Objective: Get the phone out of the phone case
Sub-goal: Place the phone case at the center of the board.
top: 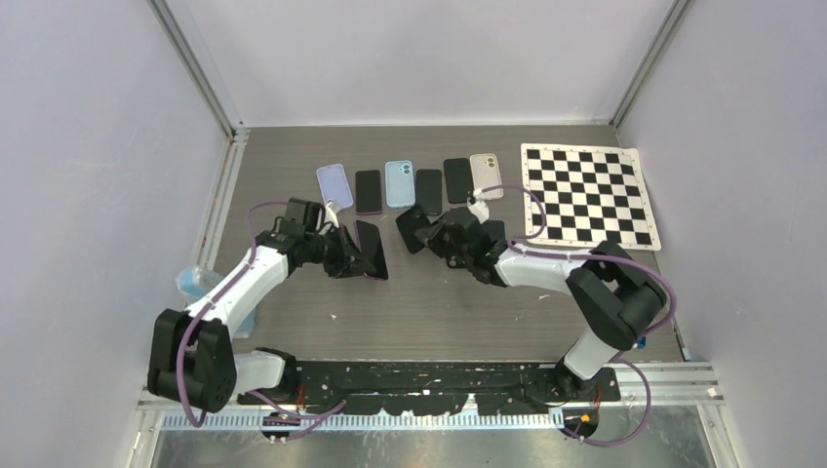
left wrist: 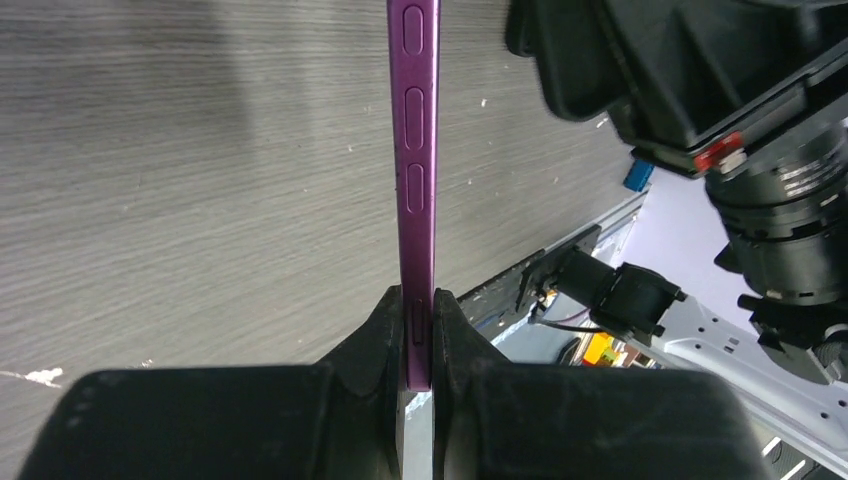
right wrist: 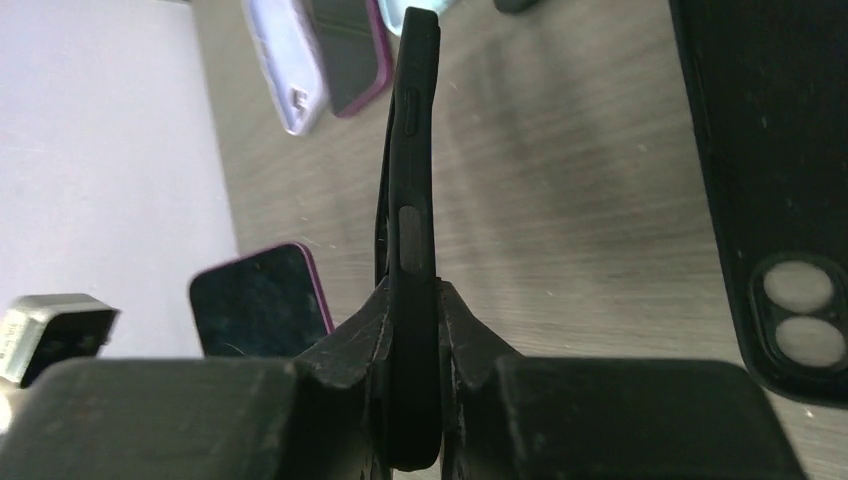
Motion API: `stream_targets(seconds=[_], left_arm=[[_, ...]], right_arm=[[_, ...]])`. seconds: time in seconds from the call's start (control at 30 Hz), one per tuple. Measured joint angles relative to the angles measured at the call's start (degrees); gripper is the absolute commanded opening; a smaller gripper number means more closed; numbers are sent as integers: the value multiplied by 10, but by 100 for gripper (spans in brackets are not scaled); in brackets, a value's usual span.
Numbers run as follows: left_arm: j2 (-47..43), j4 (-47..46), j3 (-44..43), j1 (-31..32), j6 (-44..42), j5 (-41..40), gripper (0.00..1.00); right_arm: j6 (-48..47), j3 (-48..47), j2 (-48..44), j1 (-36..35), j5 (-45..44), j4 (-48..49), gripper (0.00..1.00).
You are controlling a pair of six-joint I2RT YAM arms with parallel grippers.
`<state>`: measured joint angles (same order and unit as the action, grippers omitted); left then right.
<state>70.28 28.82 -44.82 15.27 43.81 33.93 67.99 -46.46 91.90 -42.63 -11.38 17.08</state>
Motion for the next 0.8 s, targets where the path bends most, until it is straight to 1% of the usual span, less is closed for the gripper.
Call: stream_targets(seconds=[0.13,0.17,0.4,0.47,0.53,0.8], left_arm=[[47,-24,0,0,-12,-1,0],[62,-31,0,0,-14,-1,0],[149,-92,-1,0,-14,0,0],[172,-111,-2,0,-8,1,0],[191,-123,-7,0,-6,2,0],[235,-155,-30,0,-13,4,0]], right_arm=[[31,0,36,-19,-11,-15,8],[38,0,41,-22,-14,-14,11],[58,6,55,-27,-30,27,17],[59,6,65,-27,-29,33,23],[57,6,73,-27,-26,26,34],[30,6,74,-39,13,-23,46]])
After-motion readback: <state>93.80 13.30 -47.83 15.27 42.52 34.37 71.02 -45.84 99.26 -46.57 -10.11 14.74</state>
